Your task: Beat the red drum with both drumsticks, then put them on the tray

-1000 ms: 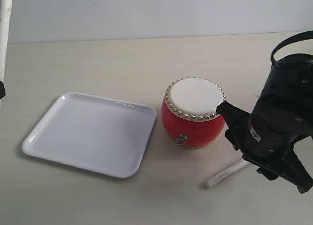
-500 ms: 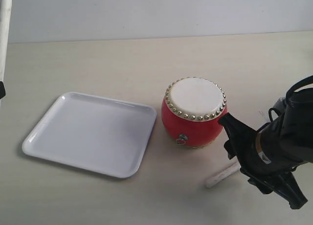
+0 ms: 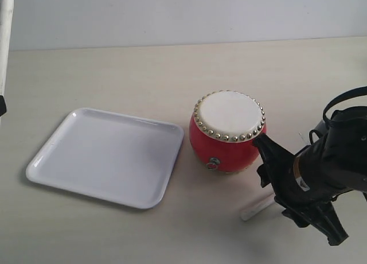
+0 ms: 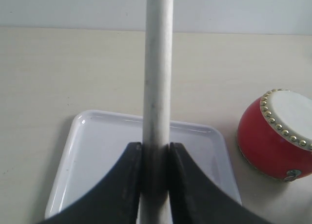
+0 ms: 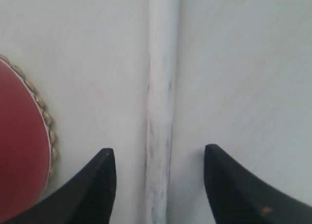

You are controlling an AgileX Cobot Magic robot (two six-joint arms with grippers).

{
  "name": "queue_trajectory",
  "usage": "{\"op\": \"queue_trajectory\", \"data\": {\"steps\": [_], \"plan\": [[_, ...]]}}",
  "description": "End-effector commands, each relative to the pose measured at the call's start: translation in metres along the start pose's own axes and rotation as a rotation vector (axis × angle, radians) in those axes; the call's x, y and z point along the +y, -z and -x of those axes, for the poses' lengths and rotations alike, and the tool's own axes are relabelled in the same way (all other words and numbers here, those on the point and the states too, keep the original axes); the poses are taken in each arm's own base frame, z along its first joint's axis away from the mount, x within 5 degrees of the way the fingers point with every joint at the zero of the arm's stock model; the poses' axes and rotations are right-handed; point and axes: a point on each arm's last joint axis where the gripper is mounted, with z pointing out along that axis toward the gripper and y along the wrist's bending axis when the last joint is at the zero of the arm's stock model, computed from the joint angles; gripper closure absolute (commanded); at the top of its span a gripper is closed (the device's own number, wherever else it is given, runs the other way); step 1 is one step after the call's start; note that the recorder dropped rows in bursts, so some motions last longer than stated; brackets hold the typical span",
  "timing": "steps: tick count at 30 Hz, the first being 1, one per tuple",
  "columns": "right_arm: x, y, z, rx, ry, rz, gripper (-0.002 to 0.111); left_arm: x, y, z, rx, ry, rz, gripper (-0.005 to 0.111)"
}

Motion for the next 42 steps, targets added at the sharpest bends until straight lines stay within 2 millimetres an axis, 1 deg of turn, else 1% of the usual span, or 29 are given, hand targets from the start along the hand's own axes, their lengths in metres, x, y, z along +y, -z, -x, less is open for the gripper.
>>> {"op": "queue_trajectory", "data": {"steps": [1, 5, 11, 14, 21, 24, 26, 29, 32, 36, 38, 42], "plan": [[0.000, -0.006, -0.002, 0.020, -0.014, 0.000, 0.056, 0.000, 0.000, -0.001, -0.003, -0.004, 0.000, 0.107], [0.001, -0.011, -0.004, 0.040, -0.030, 0.004, 0.059, 0.000, 0.000, -0.001, -0.003, -0.004, 0.000, 0.107], [0.000, -0.011, -0.005, 0.042, -0.047, -0.006, 0.065, 0.000, 0.000, 0.000, -0.004, -0.006, 0.001, 0.107], [-0.001, -0.011, -0.005, 0.046, -0.045, -0.015, 0.070, 0.000, 0.000, 0.000, -0.004, -0.006, 0.001, 0.107], [-0.005, -0.010, -0.004, 0.031, -0.032, -0.055, 0.091, 0.000, 0.000, 0.000, -0.004, -0.006, 0.001, 0.107], [-0.005, -0.009, -0.003, 0.027, 0.007, -0.062, 0.098, 0.000, 0.000, 0.000, -0.008, -0.006, 0.003, 0.107], [-0.006, -0.007, -0.003, 0.020, 0.017, -0.071, 0.101, 0.000, 0.000, 0.000, -0.009, -0.006, 0.003, 0.107], [-0.009, -0.001, -0.001, 0.002, 0.043, -0.088, 0.103, 0.000, 0.000, 0.000, -0.009, -0.006, 0.003, 0.107], [-0.009, 0.007, 0.003, -0.025, 0.156, -0.087, 0.108, 0.000, 0.000, 0.000, -0.007, -0.004, 0.002, 0.107], [-0.010, 0.025, 0.009, -0.051, 0.313, -0.069, 0.108, -0.002, 0.000, -0.001, 0.014, -0.002, -0.013, 0.107], [-0.010, 0.036, 0.014, -0.084, 0.421, -0.044, 0.108, -0.003, 0.000, 0.000, 0.019, -0.003, -0.020, 0.107], [-0.008, 0.062, 0.020, -0.127, 0.707, 0.047, 0.108, -0.007, -0.002, 0.004, 0.073, -0.019, -0.054, 0.107]]}}
